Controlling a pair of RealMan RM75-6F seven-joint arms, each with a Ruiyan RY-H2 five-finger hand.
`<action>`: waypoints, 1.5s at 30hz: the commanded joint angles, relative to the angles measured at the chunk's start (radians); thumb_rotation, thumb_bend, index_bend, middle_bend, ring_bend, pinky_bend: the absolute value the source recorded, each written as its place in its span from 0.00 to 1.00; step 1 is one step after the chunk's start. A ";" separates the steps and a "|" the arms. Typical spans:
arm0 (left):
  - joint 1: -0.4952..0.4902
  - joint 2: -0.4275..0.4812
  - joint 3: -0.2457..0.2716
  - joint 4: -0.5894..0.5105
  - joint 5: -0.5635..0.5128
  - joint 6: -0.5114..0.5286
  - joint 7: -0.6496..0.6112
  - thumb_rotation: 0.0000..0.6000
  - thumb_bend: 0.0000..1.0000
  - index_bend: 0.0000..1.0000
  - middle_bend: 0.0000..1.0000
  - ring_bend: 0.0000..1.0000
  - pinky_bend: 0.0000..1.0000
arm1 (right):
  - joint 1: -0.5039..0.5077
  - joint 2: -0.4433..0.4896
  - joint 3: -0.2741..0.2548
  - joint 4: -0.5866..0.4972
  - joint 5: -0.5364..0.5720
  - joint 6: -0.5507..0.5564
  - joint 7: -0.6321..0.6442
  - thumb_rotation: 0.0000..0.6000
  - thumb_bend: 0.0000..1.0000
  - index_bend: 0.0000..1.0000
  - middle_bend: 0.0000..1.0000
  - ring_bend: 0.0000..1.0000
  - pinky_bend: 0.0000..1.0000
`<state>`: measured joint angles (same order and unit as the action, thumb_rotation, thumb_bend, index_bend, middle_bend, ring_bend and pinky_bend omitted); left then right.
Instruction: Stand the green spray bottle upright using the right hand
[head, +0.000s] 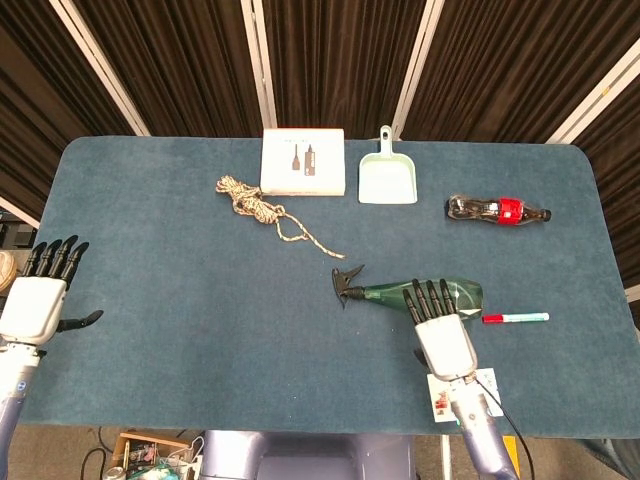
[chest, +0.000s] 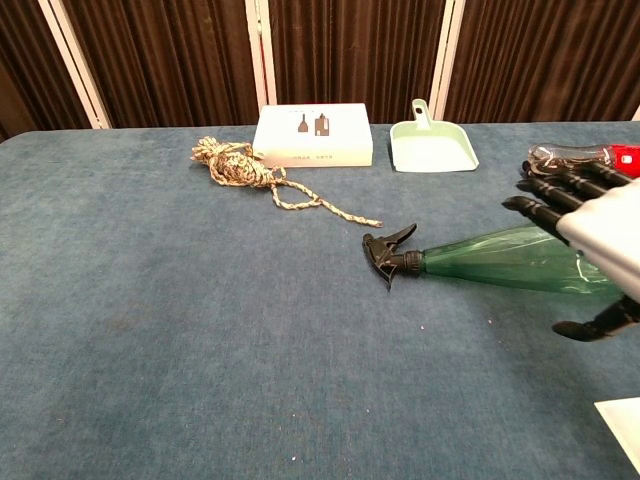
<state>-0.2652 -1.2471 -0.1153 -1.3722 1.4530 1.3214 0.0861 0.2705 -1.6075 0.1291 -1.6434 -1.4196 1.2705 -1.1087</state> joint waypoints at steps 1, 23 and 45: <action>-0.010 -0.005 -0.013 0.026 -0.025 -0.016 -0.022 1.00 0.03 0.00 0.00 0.00 0.00 | 0.052 -0.060 0.028 0.061 0.059 -0.041 -0.109 1.00 0.21 0.00 0.00 0.00 0.00; -0.039 -0.014 -0.055 0.094 -0.179 -0.125 -0.030 1.00 0.03 0.00 0.00 0.00 0.00 | 0.236 -0.152 0.080 0.298 0.231 -0.196 -0.245 1.00 0.33 0.25 0.00 0.00 0.00; -0.053 -0.026 -0.053 0.096 -0.213 -0.143 -0.002 1.00 0.03 0.00 0.00 0.00 0.00 | 0.295 -0.152 0.025 0.456 -0.004 -0.018 0.053 1.00 0.63 0.95 0.21 0.00 0.06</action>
<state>-0.3190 -1.2739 -0.1694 -1.2742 1.2377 1.1762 0.0856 0.5652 -1.7680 0.1656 -1.1886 -1.3959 1.2267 -1.0769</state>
